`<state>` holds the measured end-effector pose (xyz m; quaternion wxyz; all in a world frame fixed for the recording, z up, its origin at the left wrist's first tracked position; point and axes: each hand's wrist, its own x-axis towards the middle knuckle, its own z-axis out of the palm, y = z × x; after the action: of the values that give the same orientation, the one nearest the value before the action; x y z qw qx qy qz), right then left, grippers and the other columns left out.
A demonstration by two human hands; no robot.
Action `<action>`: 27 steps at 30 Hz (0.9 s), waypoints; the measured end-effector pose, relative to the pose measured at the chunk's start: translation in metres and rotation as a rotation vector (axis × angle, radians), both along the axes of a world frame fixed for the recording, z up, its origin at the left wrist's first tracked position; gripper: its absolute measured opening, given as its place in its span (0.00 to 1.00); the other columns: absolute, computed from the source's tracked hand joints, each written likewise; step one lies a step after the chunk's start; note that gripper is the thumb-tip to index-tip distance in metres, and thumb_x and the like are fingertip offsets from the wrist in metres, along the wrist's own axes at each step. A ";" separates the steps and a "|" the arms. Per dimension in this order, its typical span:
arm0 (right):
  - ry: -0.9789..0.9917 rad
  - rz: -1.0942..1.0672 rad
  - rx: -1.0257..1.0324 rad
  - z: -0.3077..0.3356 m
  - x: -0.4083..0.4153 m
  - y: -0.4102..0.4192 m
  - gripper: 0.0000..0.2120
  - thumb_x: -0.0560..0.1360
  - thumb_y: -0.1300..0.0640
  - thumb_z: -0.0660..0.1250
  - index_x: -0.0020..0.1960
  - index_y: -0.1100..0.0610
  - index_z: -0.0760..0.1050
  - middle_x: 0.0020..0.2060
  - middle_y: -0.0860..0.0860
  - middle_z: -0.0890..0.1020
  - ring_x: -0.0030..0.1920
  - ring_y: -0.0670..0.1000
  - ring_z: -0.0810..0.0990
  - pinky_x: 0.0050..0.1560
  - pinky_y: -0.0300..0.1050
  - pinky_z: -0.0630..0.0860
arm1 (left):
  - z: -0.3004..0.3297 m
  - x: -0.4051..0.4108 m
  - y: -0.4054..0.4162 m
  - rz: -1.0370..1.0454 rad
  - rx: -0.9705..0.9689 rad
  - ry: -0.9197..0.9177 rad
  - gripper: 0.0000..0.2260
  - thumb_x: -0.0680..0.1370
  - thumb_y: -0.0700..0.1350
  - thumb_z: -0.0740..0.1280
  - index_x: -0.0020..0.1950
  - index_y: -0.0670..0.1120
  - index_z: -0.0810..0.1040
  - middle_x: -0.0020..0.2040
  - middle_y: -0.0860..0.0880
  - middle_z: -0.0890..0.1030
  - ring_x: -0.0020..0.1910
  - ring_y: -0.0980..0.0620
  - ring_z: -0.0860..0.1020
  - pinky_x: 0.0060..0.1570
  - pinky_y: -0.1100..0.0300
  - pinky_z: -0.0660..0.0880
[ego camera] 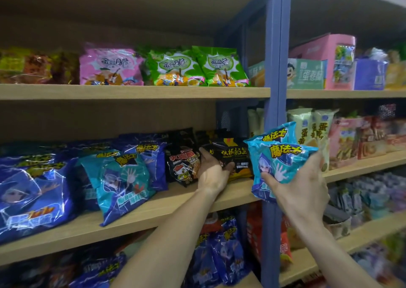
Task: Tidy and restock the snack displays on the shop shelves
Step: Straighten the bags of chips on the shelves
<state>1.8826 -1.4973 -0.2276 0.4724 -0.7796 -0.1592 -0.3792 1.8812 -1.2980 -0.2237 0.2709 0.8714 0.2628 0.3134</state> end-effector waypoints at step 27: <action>0.202 0.337 0.152 0.003 0.008 0.018 0.43 0.59 0.48 0.86 0.62 0.58 0.62 0.52 0.49 0.74 0.58 0.59 0.78 0.59 0.56 0.76 | -0.006 -0.033 0.011 -0.129 0.338 -0.101 0.29 0.83 0.53 0.65 0.82 0.53 0.59 0.82 0.35 0.55 0.75 0.36 0.68 0.71 0.47 0.70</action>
<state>1.8910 -1.4789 -0.2244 0.6001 -0.7381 -0.2101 -0.2258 1.8479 -1.2869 -0.2298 0.1532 0.9027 0.1359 0.3784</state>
